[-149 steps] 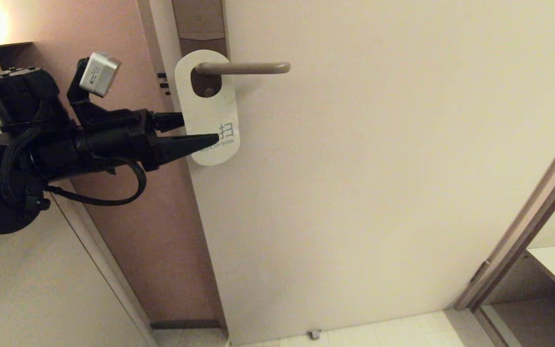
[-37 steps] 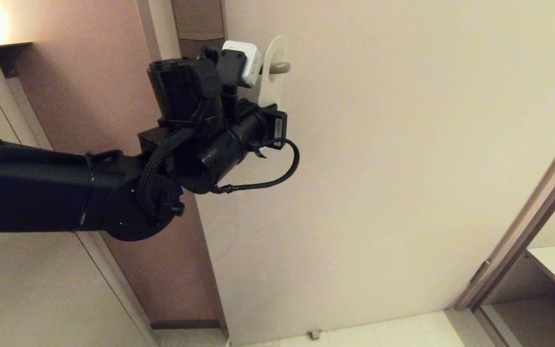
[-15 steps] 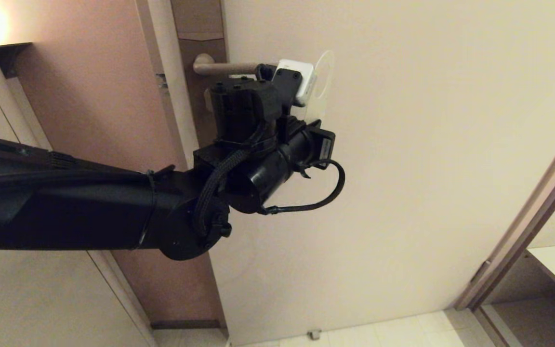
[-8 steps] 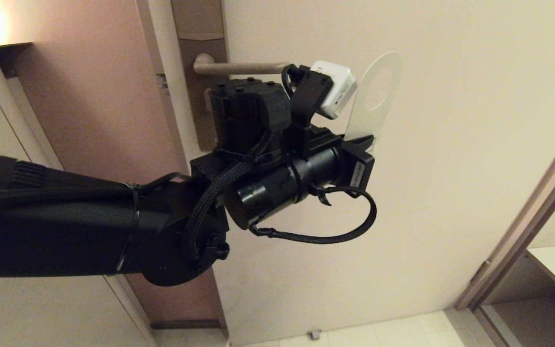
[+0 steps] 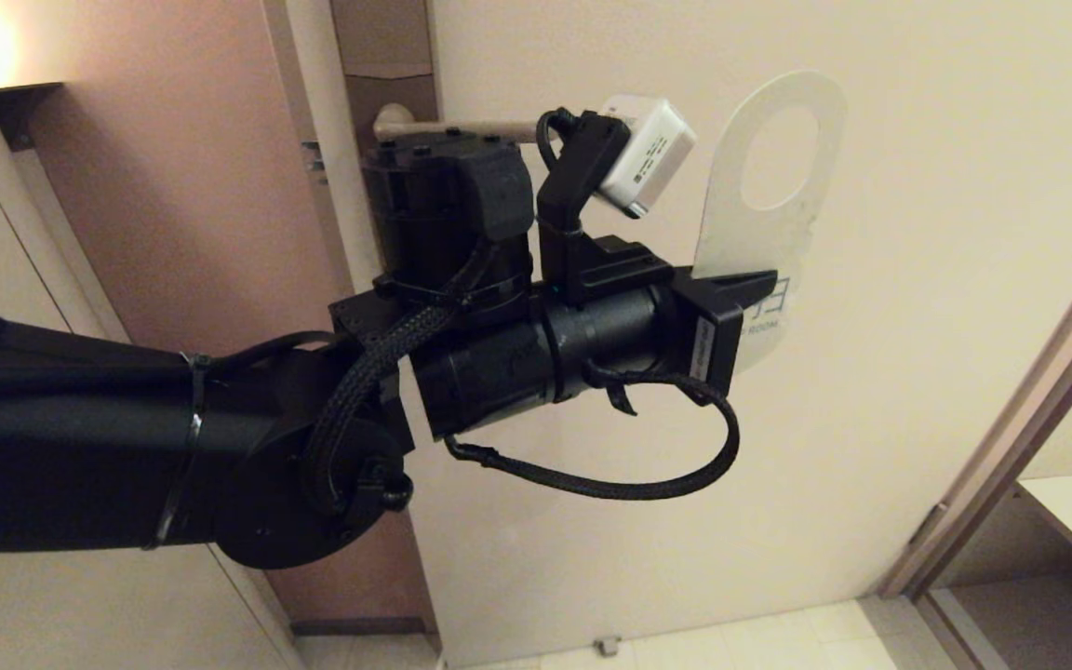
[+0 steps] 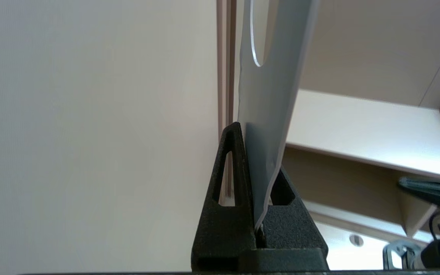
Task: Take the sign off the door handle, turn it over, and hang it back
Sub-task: Hand it to the other hand
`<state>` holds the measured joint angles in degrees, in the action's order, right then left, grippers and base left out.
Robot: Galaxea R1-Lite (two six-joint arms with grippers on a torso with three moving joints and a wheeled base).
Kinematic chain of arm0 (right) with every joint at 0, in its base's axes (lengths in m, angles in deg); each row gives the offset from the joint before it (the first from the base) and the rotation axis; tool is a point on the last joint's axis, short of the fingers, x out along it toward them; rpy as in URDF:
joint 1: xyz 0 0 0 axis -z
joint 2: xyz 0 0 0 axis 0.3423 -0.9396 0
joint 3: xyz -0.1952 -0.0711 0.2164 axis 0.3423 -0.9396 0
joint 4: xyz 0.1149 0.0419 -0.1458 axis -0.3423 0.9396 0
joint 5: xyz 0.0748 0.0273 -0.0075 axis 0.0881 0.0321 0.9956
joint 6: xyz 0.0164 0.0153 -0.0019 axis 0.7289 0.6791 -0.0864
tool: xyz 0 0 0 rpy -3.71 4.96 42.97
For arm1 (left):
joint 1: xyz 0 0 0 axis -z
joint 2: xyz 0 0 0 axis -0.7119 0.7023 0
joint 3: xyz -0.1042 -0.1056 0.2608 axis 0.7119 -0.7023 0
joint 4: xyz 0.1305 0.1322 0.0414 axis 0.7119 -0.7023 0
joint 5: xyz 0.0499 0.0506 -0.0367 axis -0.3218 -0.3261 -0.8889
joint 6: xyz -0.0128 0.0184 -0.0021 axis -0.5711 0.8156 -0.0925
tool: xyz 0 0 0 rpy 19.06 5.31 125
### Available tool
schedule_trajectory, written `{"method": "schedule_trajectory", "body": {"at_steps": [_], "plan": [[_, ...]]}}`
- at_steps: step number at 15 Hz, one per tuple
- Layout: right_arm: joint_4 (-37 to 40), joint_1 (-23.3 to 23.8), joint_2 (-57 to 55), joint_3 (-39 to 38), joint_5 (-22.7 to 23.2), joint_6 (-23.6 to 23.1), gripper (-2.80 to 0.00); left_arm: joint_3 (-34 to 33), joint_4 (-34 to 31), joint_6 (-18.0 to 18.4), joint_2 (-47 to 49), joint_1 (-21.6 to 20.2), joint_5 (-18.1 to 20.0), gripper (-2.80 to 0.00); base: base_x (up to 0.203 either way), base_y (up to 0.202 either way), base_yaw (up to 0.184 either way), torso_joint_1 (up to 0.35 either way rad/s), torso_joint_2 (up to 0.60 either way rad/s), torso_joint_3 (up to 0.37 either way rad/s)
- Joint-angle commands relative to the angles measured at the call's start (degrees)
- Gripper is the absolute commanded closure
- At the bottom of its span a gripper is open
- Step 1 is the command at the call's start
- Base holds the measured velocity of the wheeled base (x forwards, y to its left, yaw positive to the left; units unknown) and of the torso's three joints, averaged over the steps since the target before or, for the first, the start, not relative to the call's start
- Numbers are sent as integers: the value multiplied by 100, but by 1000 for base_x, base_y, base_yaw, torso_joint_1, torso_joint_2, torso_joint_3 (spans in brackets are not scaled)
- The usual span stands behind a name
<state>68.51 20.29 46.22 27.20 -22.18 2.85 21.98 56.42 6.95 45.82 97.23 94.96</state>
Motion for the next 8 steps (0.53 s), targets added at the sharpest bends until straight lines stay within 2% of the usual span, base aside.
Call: {"method": "schedule_trajectory", "body": {"at_steps": [1, 5, 8], "plan": [[0, 0, -5, 0, 5, -4, 0, -215, 22, 0, -48, 6, 7, 0, 0, 0, 0, 0, 0, 0], [0, 0, -5, 0, 3, -5, 0, -836, 31, -9, -137, 0, 21, 0, 0, 0, 0, 0, 0, 0], [0, 0, -5, 0, 28, -171, 0, -882, 35, -51, -86, -92, 206, 0, 0, 0, 0, 0, 0, 0]]}}
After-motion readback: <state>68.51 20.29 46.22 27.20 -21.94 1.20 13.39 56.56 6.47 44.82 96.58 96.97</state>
